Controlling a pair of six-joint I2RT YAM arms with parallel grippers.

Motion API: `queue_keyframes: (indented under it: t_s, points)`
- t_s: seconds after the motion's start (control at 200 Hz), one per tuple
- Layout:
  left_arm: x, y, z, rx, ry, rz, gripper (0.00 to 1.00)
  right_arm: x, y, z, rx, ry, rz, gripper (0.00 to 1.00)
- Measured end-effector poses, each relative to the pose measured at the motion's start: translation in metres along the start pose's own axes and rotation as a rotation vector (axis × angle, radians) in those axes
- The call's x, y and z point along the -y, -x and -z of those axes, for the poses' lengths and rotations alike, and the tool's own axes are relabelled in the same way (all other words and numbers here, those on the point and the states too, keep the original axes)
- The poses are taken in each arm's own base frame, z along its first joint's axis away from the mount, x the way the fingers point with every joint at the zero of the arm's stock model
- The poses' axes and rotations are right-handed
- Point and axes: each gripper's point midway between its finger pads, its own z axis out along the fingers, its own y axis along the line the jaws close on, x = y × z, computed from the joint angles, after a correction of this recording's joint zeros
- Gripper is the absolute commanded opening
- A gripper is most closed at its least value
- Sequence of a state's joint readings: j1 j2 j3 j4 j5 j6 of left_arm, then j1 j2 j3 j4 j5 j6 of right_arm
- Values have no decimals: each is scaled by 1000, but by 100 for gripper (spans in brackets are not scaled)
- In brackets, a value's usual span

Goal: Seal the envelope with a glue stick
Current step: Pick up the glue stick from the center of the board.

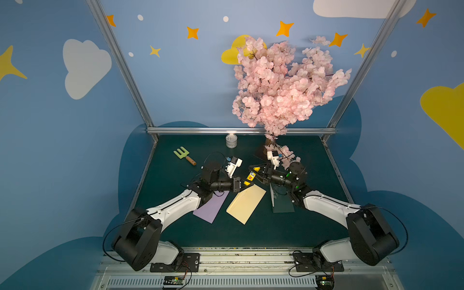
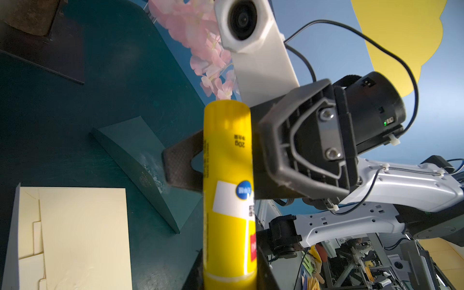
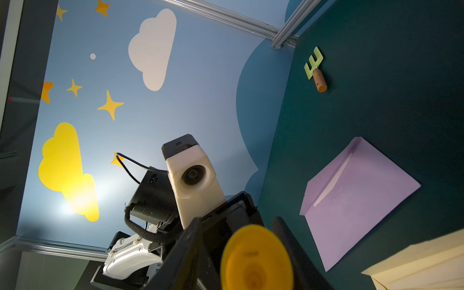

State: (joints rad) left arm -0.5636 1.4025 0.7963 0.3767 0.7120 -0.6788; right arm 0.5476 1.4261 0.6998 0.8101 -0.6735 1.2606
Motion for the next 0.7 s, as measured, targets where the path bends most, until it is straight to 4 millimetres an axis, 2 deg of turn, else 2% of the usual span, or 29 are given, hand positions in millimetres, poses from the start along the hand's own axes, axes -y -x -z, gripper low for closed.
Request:
queue_keyframes:
  t_s: [0.165, 0.27, 0.39, 0.471, 0.486, 0.491, 0.501, 0.521, 0.601, 0.641, 0.701]
  points:
    - [2, 5, 0, 23, -8, -10, 3, -1, 0, -1, 3, 7, -11, 38]
    - [3, 6, 0, 28, -9, -2, 3, 0, -1, -3, -3, 9, -15, 31]
    - [3, 7, 0, 33, -10, 12, 3, 4, -1, -4, 1, 2, -10, 13]
    - [3, 6, 0, 33, -10, 16, 10, 4, -1, -4, 1, 1, -13, 0]
    - [3, 6, 0, 33, -11, 15, 12, 4, -1, -4, 1, 2, -13, 0]
    - [3, 6, 0, 32, -11, 15, 16, 4, -1, -4, 1, 2, -13, 0]
    - [3, 6, 0, 32, -11, 15, 31, 4, -1, -4, 1, 1, -13, 0]
    - [3, 6, 0, 31, -11, 16, 44, 4, -1, -4, 1, 2, -13, 0]
    - [3, 5, 0, 24, -12, 11, 76, 5, -1, -3, -1, -5, -17, 0]
    - [3, 4, 1, 21, -10, 11, 86, 6, -2, -3, -3, -12, -16, 0]
    - [3, 3, 3, 20, -7, 11, 92, 6, -4, -1, -6, -28, -7, 0]
